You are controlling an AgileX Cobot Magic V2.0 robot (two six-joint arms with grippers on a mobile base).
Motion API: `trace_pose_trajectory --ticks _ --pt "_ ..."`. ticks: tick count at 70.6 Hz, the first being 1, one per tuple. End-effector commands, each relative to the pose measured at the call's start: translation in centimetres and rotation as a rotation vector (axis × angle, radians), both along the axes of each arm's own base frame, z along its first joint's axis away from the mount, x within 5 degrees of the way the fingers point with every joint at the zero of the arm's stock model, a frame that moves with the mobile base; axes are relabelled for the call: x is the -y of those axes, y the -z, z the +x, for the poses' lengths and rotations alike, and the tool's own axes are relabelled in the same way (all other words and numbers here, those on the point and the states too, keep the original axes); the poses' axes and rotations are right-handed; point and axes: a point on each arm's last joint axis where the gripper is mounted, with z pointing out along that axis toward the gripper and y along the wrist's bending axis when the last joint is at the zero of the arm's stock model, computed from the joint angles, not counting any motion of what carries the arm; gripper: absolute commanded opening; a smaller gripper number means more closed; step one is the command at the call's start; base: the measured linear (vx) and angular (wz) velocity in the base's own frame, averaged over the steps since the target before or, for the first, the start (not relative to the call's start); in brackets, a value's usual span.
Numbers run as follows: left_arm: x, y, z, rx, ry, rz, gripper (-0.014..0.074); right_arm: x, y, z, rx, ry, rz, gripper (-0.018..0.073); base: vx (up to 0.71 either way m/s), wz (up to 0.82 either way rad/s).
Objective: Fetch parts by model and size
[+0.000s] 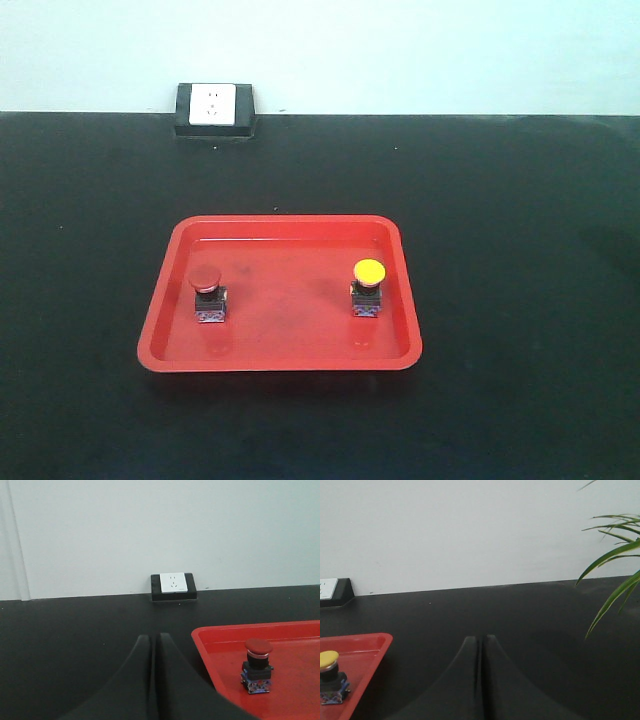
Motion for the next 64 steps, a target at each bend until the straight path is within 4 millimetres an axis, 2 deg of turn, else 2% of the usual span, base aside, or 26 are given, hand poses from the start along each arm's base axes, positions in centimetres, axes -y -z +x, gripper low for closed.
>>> trace_pose_trajectory --ticks 1,24,64 --pt "0.03 -0.37 -0.10 0.073 0.005 -0.009 -0.0007 0.03 0.02 -0.16 0.098 0.007 -0.006 -0.0010 0.00 0.00" --pt "0.03 -0.37 -0.10 0.072 0.005 -0.009 -0.0007 -0.52 0.35 -0.11 0.058 -0.091 -0.047 -0.0010 0.00 0.00" --pt "0.03 -0.40 -0.10 0.073 0.005 -0.009 -0.0007 -0.50 0.35 -0.11 0.058 -0.088 -0.030 -0.0010 0.00 0.00"
